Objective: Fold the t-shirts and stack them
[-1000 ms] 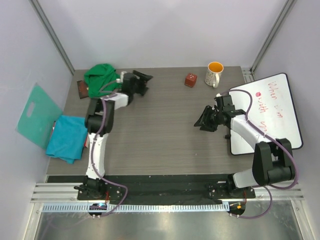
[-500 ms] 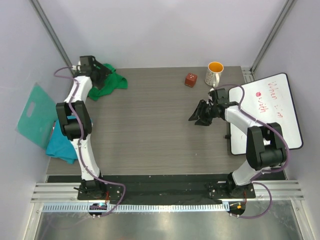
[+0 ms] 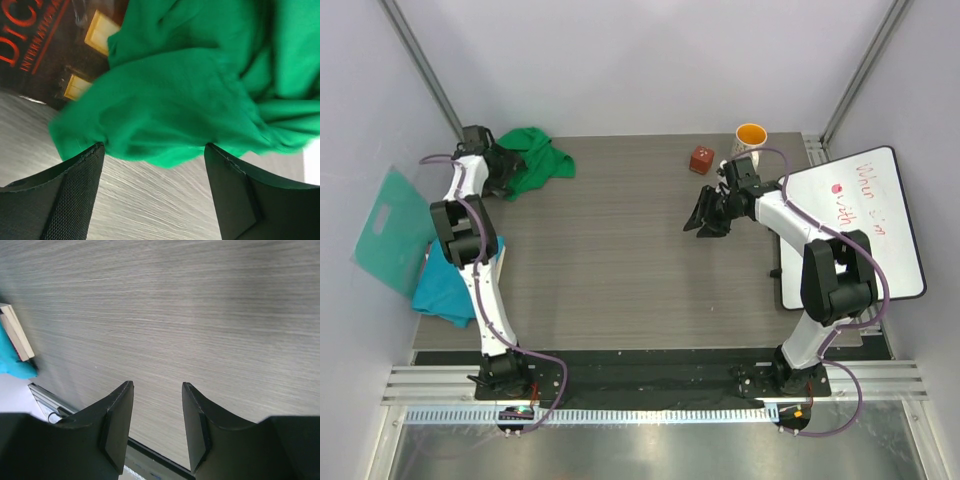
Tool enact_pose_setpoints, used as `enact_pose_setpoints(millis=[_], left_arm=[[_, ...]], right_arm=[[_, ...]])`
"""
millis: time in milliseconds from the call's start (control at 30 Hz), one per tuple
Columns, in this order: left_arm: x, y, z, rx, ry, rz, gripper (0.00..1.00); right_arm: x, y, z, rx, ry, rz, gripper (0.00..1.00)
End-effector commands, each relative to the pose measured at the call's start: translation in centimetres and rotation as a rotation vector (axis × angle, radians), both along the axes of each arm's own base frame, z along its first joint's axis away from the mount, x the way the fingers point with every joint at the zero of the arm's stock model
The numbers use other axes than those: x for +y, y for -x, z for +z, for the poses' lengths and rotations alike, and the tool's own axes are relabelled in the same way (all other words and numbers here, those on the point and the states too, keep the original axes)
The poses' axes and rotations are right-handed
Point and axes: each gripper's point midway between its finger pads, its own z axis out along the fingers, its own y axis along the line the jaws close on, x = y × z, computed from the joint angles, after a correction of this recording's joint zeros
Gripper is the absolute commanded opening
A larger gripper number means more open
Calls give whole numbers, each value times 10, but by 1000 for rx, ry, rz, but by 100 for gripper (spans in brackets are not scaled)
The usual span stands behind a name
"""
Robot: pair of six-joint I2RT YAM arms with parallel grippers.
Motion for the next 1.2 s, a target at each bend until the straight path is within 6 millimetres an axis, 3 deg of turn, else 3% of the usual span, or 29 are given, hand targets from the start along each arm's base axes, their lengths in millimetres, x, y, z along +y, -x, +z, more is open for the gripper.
enact_pose_setpoints(millis=[0,200,300,467,533,567,600,700,833,867,933,1000,1100,1167], left_arm=[[-8,-8,7,-31,12,-56,81],[-13,-17,24,-114,45,-81,79],[-9,-18,22,-136,35,-52,79],[-16,-14,-7,-73,77,-60,73],[-23,-6,-21,-38,95,-80,64],[-27,-3,-24,-25,102,-90,55],[-33,0,-24,-25,116,-123,33],[-49,13,-19,-18,113,-193,18],[-90,31,-1,-38,99,-353,3],[-98,34,15,-66,85,-384,1],[-125,46,19,-73,68,-485,0],[-145,56,39,-107,60,-548,0],[-195,83,49,-109,82,-675,0],[-228,110,44,-67,124,-760,0]], right_arm=[[-6,4,6,9,38,2,49],[-10,7,5,16,62,-6,49],[-10,6,3,26,63,-20,49],[-8,3,-1,33,60,-25,48],[-7,1,-1,33,59,-24,48],[-7,1,-4,41,60,-27,48],[-5,0,-4,37,56,-27,48],[-1,-3,-7,40,46,-25,47],[8,-9,-14,50,31,-14,46],[10,-11,-13,47,27,-12,46],[19,-15,-14,42,14,2,46],[25,-18,-19,50,11,12,46],[33,-25,-17,34,1,27,45],[35,-30,-17,26,0,30,45]])
